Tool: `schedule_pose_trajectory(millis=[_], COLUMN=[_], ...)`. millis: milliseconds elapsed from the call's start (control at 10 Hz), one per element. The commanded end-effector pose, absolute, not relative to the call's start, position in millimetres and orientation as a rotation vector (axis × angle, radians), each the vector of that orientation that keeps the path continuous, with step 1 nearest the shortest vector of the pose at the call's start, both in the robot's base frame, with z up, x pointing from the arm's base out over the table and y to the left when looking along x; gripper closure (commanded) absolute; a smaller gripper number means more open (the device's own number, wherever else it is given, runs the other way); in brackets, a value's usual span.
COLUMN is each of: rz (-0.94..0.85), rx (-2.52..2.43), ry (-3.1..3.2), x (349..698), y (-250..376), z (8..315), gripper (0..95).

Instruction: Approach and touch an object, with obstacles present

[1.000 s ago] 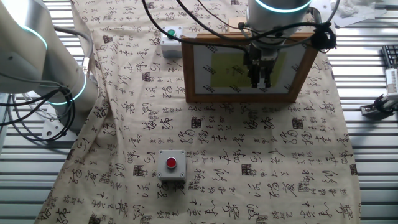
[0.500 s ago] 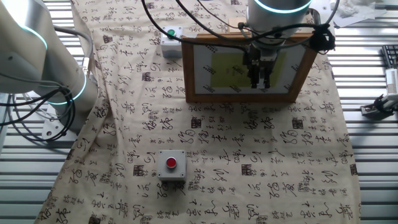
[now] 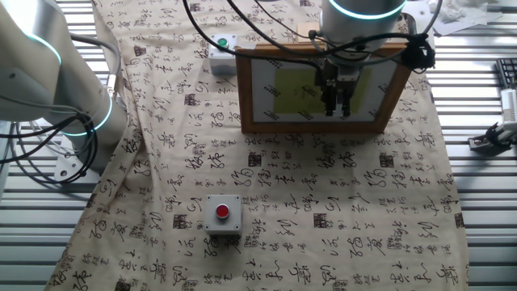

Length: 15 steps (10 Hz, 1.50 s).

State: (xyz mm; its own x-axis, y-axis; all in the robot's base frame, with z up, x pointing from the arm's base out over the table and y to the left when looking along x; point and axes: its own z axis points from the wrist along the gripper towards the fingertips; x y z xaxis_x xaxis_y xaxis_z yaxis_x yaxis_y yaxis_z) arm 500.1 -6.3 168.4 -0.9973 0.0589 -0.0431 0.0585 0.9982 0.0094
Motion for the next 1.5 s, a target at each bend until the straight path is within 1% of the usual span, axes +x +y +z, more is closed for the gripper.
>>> schedule_pose_trajectory(millis=[100, 400, 500, 600, 700, 800, 1200, 1500], rz=[0.017, 0.031, 0.025, 0.020, 0.019, 0.022, 0.030, 0.024], rx=[0.083, 0.007, -0.013, -0.027, -0.043, -0.054, -0.090, -0.101], ry=[3.096, 3.102, 3.098, 3.092, 3.077, 3.073, 3.074, 3.083], x=[499.2, 482.6, 480.9, 484.7, 491.6, 500.4, 549.8, 569.8], y=[-17.9, -63.8, -71.6, -78.2, -81.2, -82.8, -87.8, -89.9], z=[170.4, 168.6, 162.7, 146.6, 133.1, 129.3, 129.5, 131.4], gripper=[95.0, 95.0, 95.0, 95.0, 95.0, 95.0, 95.0, 95.0])
